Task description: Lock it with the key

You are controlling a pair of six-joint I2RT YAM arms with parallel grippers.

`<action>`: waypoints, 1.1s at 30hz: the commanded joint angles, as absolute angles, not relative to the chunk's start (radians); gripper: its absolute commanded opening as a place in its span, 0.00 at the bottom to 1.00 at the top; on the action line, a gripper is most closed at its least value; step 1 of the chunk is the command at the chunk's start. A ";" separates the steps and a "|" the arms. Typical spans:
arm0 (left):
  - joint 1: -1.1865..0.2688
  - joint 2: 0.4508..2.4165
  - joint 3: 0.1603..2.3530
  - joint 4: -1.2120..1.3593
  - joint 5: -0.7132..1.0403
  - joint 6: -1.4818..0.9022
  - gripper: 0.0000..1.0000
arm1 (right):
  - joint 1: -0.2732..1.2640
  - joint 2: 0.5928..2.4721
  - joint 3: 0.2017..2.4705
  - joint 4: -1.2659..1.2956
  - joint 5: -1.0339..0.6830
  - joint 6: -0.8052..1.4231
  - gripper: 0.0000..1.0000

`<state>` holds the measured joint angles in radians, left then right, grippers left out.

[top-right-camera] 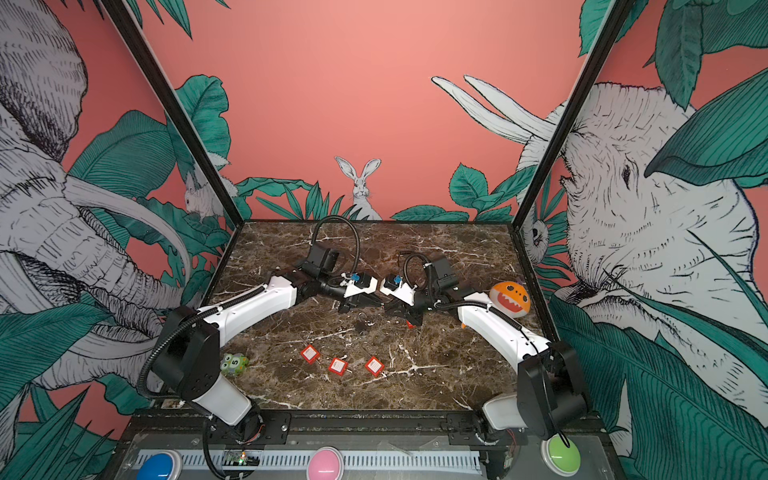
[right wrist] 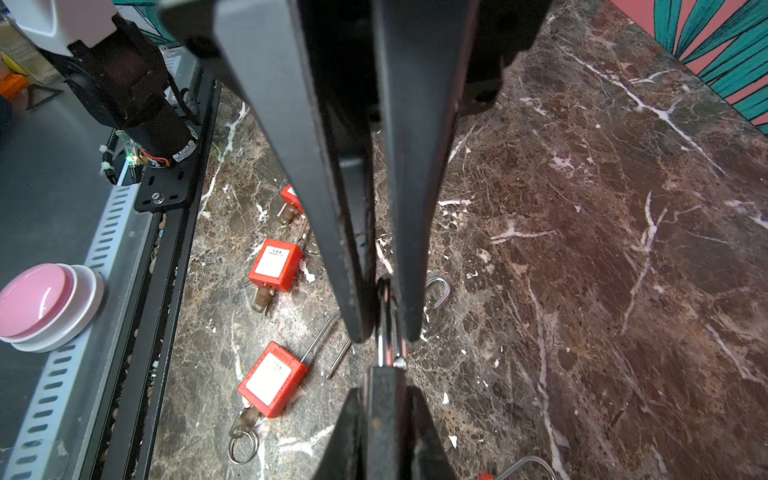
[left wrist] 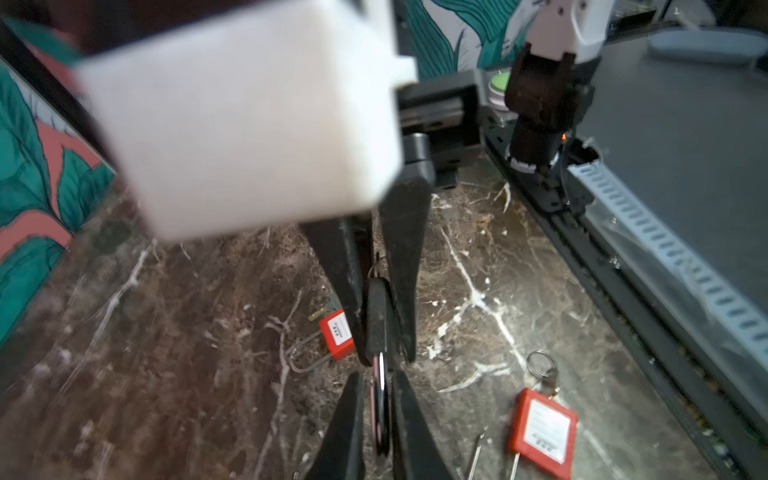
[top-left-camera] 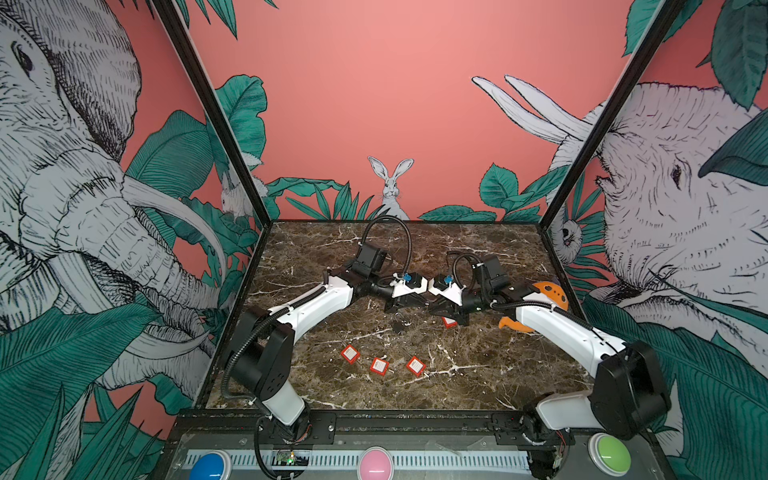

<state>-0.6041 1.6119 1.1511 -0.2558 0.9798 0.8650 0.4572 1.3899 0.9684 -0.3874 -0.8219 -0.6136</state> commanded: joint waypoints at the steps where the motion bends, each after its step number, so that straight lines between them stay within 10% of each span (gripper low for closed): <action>1: -0.596 1.546 1.114 -0.226 0.956 0.878 0.36 | 0.463 1.358 0.950 -0.328 -0.848 -0.602 0.00; 19: -0.555 1.539 1.049 -0.200 1.003 0.839 0.34 | 0.495 1.367 0.944 -0.242 -0.859 -0.546 0.00; 33: -0.576 1.572 1.071 -0.280 0.979 0.906 0.11 | 0.519 1.387 0.963 -0.250 -0.849 -0.545 0.00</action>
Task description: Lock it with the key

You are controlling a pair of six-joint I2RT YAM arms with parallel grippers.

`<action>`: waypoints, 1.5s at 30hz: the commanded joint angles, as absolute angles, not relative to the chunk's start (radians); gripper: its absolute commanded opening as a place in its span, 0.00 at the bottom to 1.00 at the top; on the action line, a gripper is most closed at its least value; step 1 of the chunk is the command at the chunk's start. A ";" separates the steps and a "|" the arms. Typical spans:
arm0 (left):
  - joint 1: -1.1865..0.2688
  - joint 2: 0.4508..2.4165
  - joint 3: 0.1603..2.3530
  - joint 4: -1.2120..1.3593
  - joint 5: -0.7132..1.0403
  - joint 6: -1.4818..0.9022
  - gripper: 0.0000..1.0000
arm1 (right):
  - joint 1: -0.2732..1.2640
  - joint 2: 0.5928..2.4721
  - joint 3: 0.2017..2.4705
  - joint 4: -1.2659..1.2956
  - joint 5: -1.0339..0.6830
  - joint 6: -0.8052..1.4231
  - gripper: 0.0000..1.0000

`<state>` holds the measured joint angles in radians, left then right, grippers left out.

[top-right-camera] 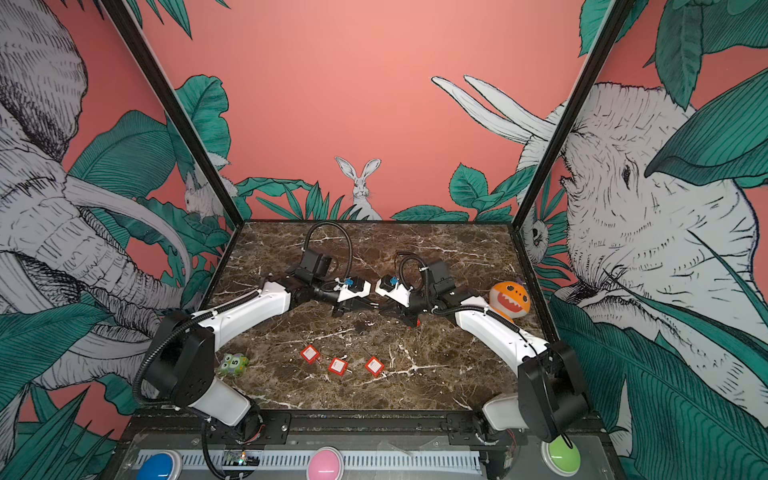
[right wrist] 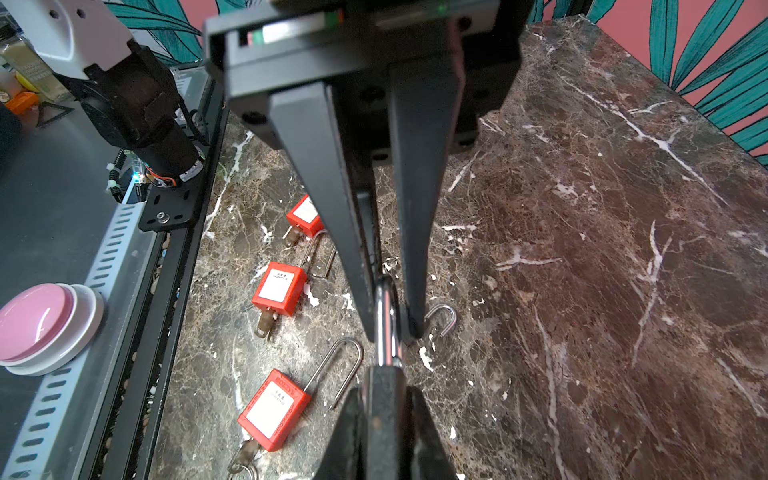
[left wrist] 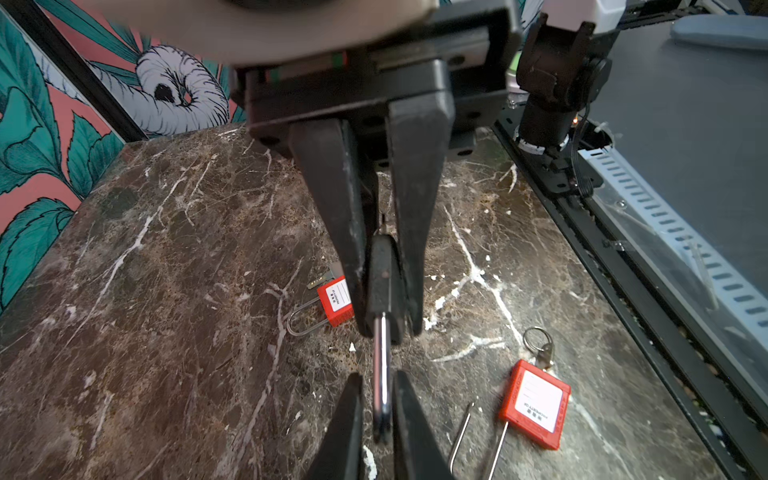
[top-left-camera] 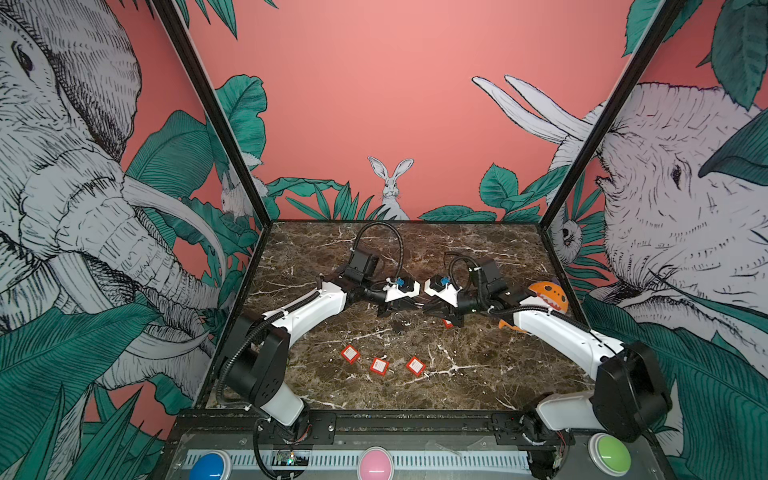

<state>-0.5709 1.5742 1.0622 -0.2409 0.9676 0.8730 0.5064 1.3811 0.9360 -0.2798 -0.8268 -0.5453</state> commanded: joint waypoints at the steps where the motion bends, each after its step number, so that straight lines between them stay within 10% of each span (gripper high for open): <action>1: -0.577 1.572 1.071 -0.279 0.982 0.906 0.07 | 0.521 1.388 0.963 -0.251 -0.848 -0.545 0.00; 7: -0.577 1.572 1.077 -0.281 1.025 0.903 0.00 | 0.528 1.399 0.963 -0.259 -0.825 -0.557 0.02; 13: -0.577 1.574 1.080 -0.277 1.049 0.876 0.00 | 0.523 1.376 0.973 -0.350 -0.773 -0.635 0.39; 18: -0.577 1.577 1.084 -0.285 1.044 0.862 0.00 | 0.517 1.320 0.977 -0.492 -0.683 -0.735 0.46; 45: -0.630 1.570 1.066 -0.242 0.976 0.849 0.00 | 0.518 1.304 1.000 -0.467 -0.726 -0.688 0.09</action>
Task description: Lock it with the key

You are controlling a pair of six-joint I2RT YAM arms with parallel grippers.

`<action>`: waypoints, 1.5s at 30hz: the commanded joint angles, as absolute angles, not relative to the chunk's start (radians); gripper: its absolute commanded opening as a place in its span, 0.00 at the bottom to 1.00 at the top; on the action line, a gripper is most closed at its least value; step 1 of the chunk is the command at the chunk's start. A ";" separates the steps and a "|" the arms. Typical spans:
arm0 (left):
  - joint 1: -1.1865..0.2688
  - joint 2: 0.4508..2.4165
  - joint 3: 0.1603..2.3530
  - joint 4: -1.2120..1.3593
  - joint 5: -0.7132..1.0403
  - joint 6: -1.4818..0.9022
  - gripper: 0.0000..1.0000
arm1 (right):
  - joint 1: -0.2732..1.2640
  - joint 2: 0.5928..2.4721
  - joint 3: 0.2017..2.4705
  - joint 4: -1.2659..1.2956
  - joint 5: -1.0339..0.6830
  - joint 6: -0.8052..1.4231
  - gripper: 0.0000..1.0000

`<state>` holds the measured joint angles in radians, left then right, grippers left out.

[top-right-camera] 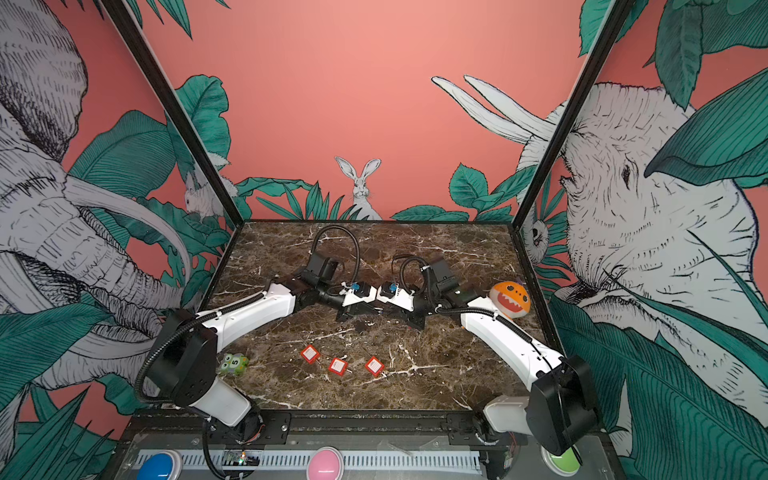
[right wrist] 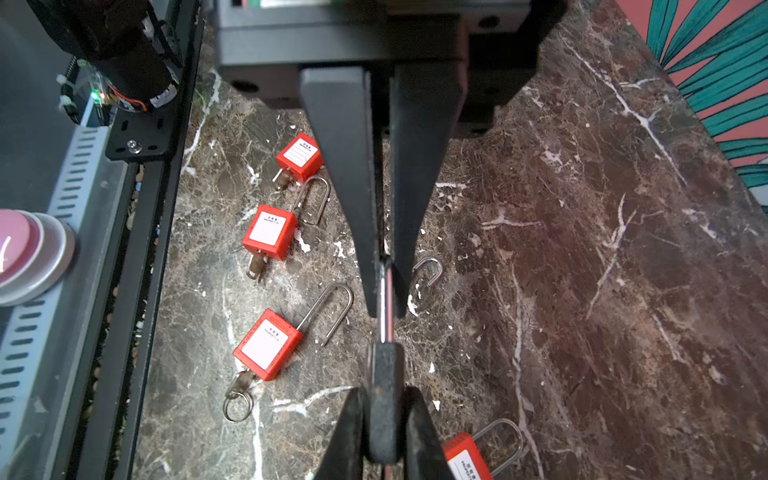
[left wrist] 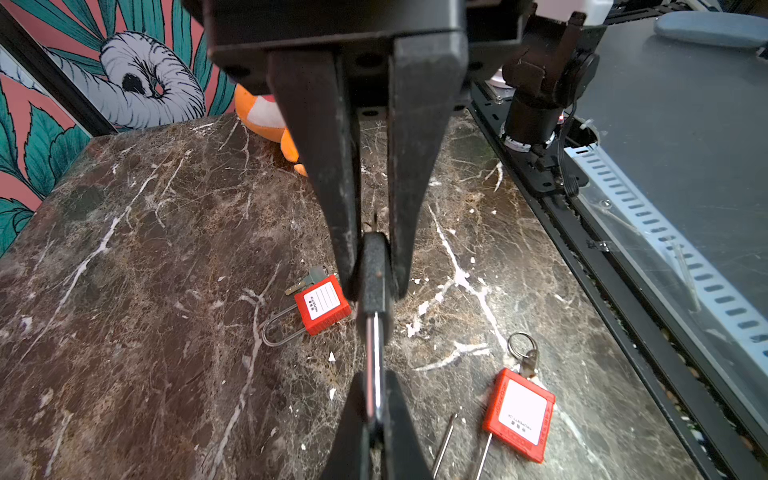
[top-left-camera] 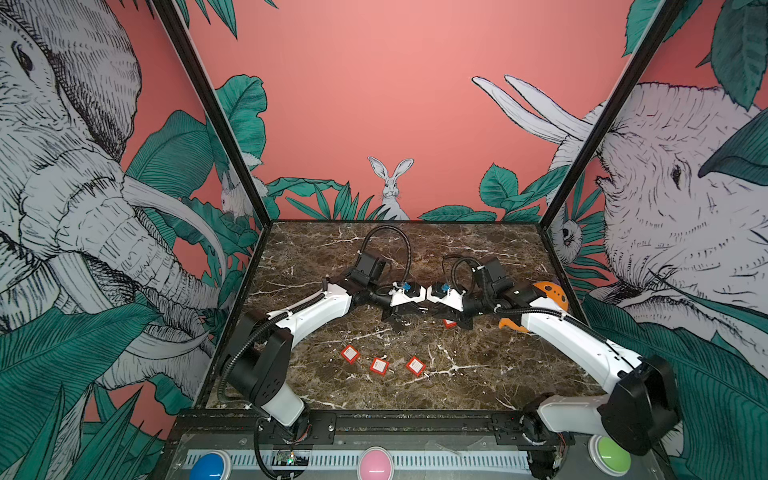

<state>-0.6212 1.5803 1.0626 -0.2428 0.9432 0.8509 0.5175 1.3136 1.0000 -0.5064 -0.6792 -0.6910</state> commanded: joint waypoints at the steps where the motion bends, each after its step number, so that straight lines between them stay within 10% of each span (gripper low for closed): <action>1: -0.630 1.572 1.066 -0.242 0.976 0.852 0.00 | 0.520 1.304 1.000 -0.464 -0.738 -0.685 0.07; 45: -0.693 1.685 1.142 -0.162 1.084 0.779 0.00 | 0.576 1.472 1.005 -0.031 -0.829 -0.515 0.00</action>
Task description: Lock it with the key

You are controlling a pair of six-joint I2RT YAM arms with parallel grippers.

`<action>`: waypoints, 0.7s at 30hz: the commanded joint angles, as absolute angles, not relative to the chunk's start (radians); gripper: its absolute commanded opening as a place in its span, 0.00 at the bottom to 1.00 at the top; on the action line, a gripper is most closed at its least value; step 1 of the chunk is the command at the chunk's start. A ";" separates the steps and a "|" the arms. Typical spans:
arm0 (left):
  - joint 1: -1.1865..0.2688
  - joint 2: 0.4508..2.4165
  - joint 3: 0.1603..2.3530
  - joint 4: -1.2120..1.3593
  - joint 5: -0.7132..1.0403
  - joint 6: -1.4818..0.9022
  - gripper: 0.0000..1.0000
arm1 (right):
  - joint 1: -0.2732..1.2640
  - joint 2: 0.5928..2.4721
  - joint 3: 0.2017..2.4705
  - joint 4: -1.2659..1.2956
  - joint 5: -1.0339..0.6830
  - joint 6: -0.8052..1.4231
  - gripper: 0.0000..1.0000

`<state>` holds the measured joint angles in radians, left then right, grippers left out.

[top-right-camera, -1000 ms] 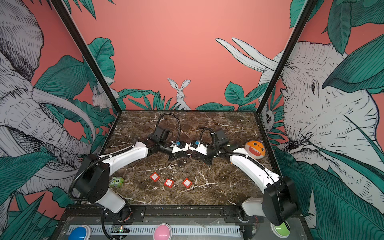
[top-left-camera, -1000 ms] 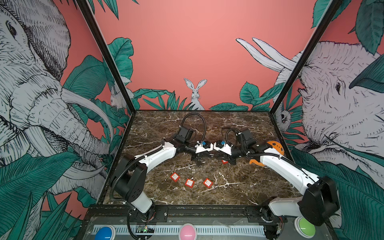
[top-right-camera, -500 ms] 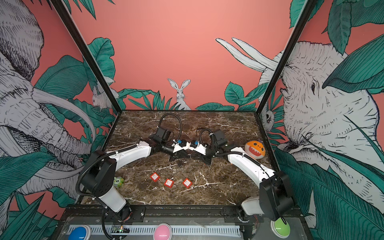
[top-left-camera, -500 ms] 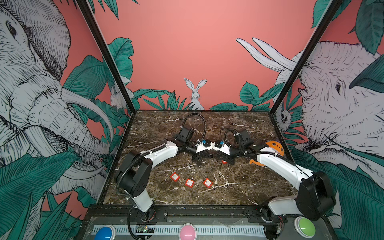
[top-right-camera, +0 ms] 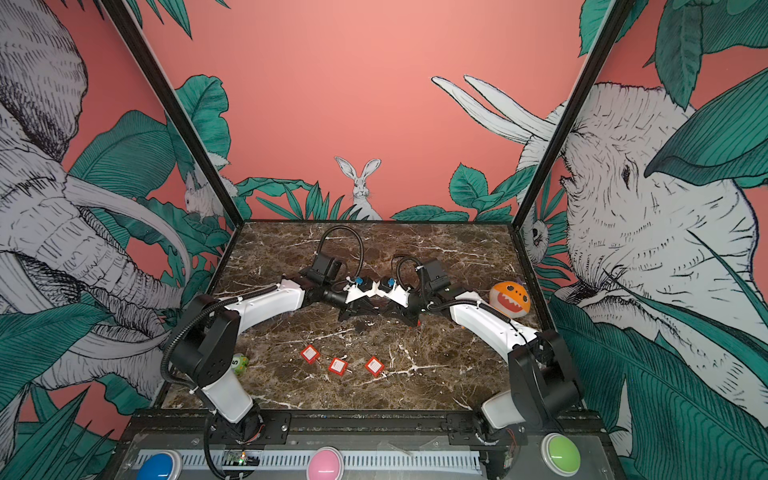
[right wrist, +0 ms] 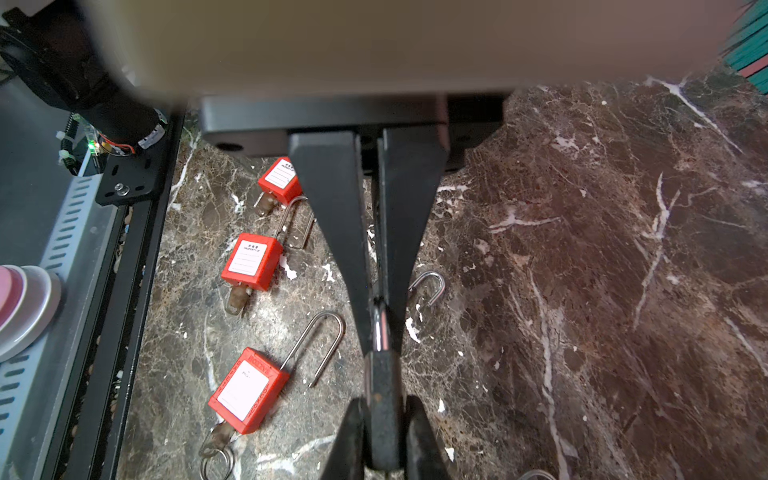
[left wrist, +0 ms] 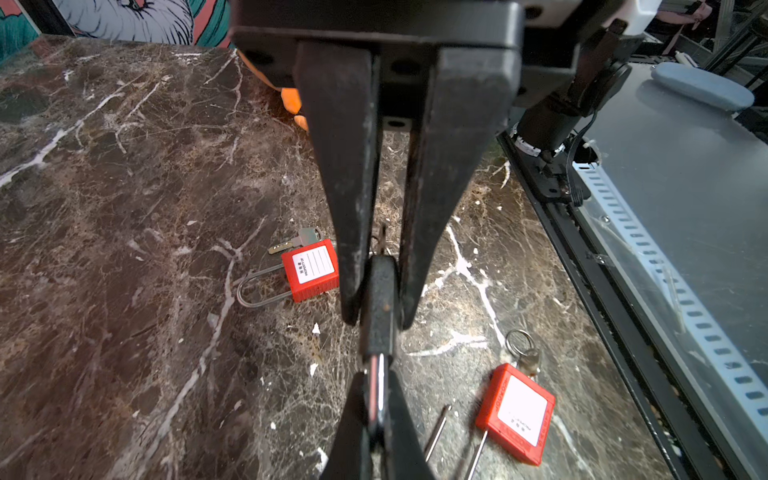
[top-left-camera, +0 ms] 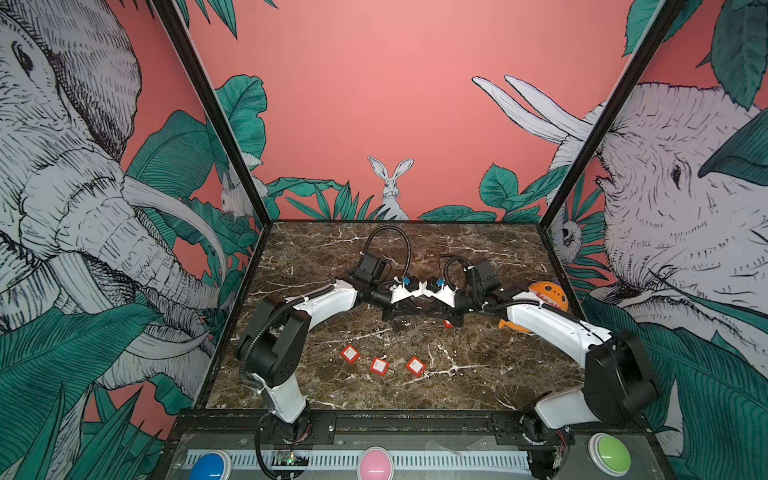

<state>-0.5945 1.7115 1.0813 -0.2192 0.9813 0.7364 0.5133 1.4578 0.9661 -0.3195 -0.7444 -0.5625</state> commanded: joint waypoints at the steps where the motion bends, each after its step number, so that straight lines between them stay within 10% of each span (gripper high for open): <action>1: -0.694 1.680 1.146 -0.191 1.075 0.799 0.00 | 0.573 1.462 0.995 -0.042 -0.818 -0.521 0.00; 10: -0.647 1.659 1.178 -0.307 1.085 0.864 0.00 | 0.542 1.368 0.920 -0.112 -0.765 -0.537 0.00; 21: -0.620 1.666 1.267 -0.511 1.044 0.998 0.00 | 0.477 1.190 0.851 -0.263 -0.699 -0.552 0.31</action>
<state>-0.6159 1.7050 1.2339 -0.4297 1.0073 0.9333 0.4961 1.2522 0.8761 -0.2523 -0.7048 -0.5499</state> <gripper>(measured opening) 0.060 0.305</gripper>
